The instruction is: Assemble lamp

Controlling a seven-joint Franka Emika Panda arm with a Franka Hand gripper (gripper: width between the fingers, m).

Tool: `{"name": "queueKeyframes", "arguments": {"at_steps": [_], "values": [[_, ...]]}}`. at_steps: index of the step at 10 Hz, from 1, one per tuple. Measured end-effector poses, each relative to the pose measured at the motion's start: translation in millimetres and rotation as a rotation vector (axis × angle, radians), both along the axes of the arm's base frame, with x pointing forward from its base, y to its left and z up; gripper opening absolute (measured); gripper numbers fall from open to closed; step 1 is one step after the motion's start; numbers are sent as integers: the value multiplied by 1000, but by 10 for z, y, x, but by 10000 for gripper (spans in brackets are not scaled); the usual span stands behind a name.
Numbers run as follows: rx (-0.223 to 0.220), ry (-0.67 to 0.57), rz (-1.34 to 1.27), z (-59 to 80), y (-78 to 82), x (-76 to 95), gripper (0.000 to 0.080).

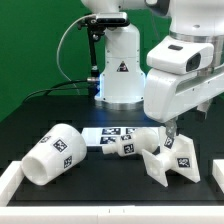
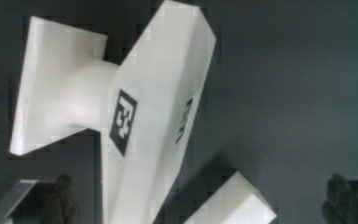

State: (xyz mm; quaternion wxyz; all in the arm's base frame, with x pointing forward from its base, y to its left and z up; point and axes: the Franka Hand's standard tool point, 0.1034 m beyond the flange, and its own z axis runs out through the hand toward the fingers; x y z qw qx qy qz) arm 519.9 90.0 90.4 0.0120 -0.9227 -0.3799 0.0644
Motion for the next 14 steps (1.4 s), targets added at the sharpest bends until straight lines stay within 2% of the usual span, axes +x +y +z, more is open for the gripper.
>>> {"name": "queueKeyframes", "arguments": {"at_steps": [4,5,6,7,9,10,11,13,14], "values": [[2,3,-4,33,-30,11,700],[12,35,-18,198,-161,61,700],[23,30,-14,306,-332,166,700],[37,44,-26,316,-540,230,700],[55,62,-15,213,-964,505,700],[59,60,-13,157,-1050,577,700],[63,64,-11,115,-1096,578,700],[63,63,-8,118,-1079,579,700],[76,88,-57,74,-1044,522,700]]}}
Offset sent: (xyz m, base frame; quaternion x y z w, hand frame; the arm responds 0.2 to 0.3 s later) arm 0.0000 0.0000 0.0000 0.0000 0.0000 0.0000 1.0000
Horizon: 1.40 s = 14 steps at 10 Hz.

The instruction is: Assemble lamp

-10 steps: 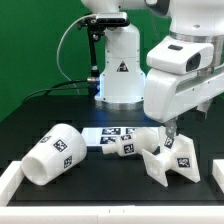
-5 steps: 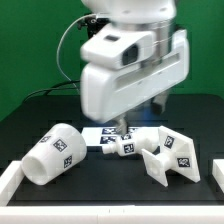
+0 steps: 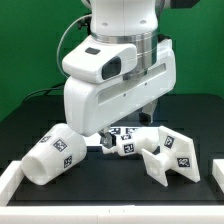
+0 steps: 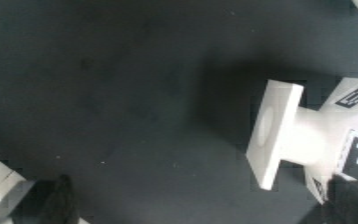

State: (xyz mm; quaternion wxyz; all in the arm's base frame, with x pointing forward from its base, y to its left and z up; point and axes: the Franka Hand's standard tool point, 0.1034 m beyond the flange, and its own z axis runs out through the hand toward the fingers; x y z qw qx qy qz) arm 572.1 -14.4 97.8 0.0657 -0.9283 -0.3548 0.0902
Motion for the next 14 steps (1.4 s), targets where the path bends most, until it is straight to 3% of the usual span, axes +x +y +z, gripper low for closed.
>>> {"name": "queueKeyframes", "arguments": {"at_steps": [1,2,4,6,10,14], "values": [[33,76,-72,-152,83,-138,700],[48,89,-93,-248,132,-144,700],[130,120,-204,-427,211,-175,700],[184,188,-192,-356,140,-177,700],[177,177,-197,-416,145,-172,700],[173,202,-213,-661,181,-216,700]]}}
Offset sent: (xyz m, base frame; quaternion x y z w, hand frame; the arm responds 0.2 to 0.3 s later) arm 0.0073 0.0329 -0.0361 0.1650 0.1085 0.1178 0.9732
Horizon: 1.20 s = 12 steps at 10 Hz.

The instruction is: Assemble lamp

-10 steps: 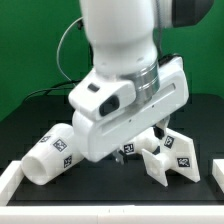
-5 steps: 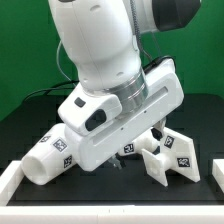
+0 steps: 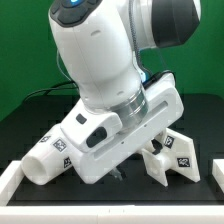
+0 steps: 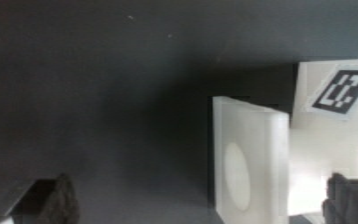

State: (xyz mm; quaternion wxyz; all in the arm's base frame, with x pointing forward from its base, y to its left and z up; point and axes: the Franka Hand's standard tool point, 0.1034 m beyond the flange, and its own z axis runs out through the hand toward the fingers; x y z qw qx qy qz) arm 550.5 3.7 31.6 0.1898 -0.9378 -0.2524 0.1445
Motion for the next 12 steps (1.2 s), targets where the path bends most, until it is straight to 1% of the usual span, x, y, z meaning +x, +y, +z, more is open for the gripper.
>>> {"name": "queueKeyframes", "arguments": {"at_steps": [1,2,4,5,6,7,8,11,12], "values": [[-5,6,-10,-15,7,-8,700],[-6,6,-11,-15,-1,-8,592],[-6,3,-11,1,-5,1,304],[-6,3,-12,1,-7,0,304],[-6,4,-12,0,-7,0,126],[-6,3,-12,5,-7,1,126],[-6,4,-11,12,-5,0,55],[-6,4,-11,12,-5,0,55],[-6,-2,-2,31,-19,5,55]]}}
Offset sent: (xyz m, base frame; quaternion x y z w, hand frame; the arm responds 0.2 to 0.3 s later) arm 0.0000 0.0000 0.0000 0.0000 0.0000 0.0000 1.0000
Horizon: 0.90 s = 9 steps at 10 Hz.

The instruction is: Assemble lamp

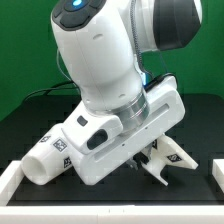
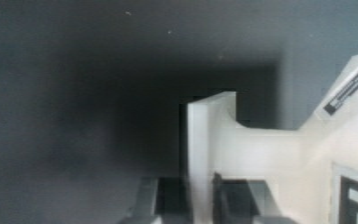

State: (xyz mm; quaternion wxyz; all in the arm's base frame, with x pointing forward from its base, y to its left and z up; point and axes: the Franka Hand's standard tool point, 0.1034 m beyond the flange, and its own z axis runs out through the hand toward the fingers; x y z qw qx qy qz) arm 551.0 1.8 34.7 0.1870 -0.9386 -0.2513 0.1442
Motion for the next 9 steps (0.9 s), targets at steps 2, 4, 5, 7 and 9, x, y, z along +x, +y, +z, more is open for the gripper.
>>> {"name": "queueKeyframes", "arguments": {"at_steps": [2,4,5,7,9], "values": [[-23,-46,31,243,-91,72,42],[-67,-124,88,567,-152,139,42],[-114,-184,131,718,-133,180,42],[-123,-170,114,719,-69,126,42],[-134,-190,124,729,-81,157,42]]}}
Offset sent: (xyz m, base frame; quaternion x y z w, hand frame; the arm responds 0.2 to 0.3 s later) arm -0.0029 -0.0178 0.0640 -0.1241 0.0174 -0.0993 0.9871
